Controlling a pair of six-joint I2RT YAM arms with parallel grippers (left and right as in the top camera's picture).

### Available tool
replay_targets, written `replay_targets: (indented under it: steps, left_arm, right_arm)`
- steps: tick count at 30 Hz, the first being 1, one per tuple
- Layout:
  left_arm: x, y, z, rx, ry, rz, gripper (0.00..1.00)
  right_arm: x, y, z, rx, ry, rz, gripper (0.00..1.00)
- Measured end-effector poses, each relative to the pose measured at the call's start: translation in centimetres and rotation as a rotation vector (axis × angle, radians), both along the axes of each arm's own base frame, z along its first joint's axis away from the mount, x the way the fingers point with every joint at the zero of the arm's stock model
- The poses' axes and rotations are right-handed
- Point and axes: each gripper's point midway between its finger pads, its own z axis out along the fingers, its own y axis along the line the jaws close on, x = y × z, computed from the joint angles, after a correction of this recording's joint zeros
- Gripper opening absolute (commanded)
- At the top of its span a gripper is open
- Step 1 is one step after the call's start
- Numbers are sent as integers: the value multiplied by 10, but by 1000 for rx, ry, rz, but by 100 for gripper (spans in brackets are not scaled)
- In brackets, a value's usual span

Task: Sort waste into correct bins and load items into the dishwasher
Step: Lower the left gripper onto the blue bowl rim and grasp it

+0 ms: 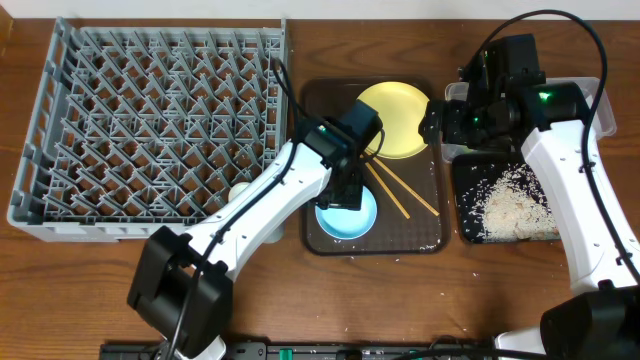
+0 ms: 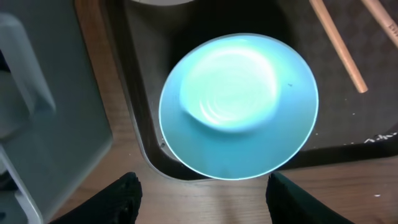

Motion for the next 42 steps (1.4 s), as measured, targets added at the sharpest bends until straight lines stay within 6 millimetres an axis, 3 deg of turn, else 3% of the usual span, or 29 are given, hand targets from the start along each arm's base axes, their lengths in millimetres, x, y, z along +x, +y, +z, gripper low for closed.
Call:
replay_targets:
  steps: [5,16,37,42]
  left_arm:
    - [5,0,0,-5,-17,-69,57]
    - [9,2,-9,11,-43,-113,57]
    - [20,8,-56,29,-101,-98,49]
    - [25,18,-68,48,-74,-70,48]
  right_arm:
    - [0,0,0,1,1,-2,99]
    - [-1,0,-1,0,7,-2,99]
    - [-2,-2,-1,-11,9,-6,99]
    - [-2,-2,-1,-11,9,-7,99]
